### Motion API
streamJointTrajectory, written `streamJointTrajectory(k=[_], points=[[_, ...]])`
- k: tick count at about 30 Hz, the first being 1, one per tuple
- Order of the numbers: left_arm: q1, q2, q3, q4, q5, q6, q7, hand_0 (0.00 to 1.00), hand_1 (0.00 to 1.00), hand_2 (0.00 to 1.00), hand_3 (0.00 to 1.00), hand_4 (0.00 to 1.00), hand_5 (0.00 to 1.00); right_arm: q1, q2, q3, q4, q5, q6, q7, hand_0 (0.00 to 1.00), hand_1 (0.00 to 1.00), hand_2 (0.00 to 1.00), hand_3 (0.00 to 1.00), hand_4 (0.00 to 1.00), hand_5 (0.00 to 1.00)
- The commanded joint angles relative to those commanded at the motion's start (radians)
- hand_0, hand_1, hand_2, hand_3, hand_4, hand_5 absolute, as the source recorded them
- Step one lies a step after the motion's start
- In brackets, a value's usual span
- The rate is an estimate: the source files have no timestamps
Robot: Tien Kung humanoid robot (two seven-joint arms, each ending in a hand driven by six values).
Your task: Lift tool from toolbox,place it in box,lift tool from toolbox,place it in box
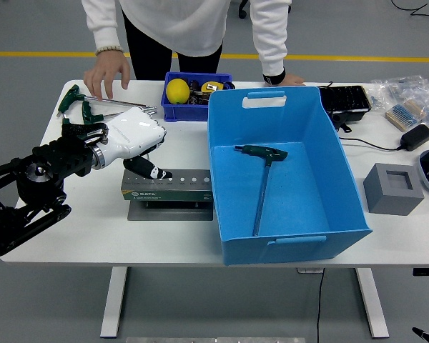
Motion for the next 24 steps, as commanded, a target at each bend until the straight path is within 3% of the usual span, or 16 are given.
streamJointTrajectory(k=[1,2,7,8,17,21,24], points=[[0.001,0.001,-0.004,-0.005,0.0,0.007,-0.003,0.217,0.002,0.002,0.01,0.973,0.589,0.0,0.0,0.0,0.0,0.0,0.0,0.0,0.767,0.686,0.725,0.667,0.947,0.764],[0.002,0.001,-0.009,-0.011,0.0,0.013,-0.006,0.186,0.002,0.002,0.017,0.998,0.38,0.0,0.0,0.001,0.0,-0.001,0.0,-0.001,0.767,0.686,0.725,0.667,0.947,0.764],[0.007,0.005,-0.048,-0.052,0.0,-0.006,0.008,0.186,0.002,0.002,0.017,0.998,0.38,-0.001,-0.001,0.002,0.0,-0.002,0.0,-0.001,0.767,0.686,0.725,0.667,0.947,0.764],[0.008,0.007,-0.056,-0.061,0.0,-0.011,0.01,0.184,0.002,0.002,0.027,0.887,0.257,-0.001,-0.001,0.002,0.0,-0.002,0.0,-0.001,0.766,0.686,0.725,0.666,0.947,0.764],[0.017,0.007,-0.19,-0.208,-0.021,-0.042,0.032,0.18,0.002,0.002,0.027,0.863,0.248,-0.003,0.001,-0.004,0.0,0.005,0.0,0.0,0.767,0.686,0.725,0.666,0.946,0.764],[0.013,-0.02,-0.257,-0.273,-0.059,-0.03,0.041,0.176,0.002,0.002,0.029,0.831,0.224,-0.007,0.003,-0.004,0.0,0.002,0.0,-0.001,0.766,0.686,0.725,0.666,0.947,0.763],[0.011,-0.061,-0.29,-0.304,-0.107,-0.009,0.052,0.176,0.002,0.002,0.029,0.831,0.224,-0.008,0.004,-0.002,0.0,-0.003,0.001,-0.001,0.766,0.686,0.725,0.666,0.947,0.763]])
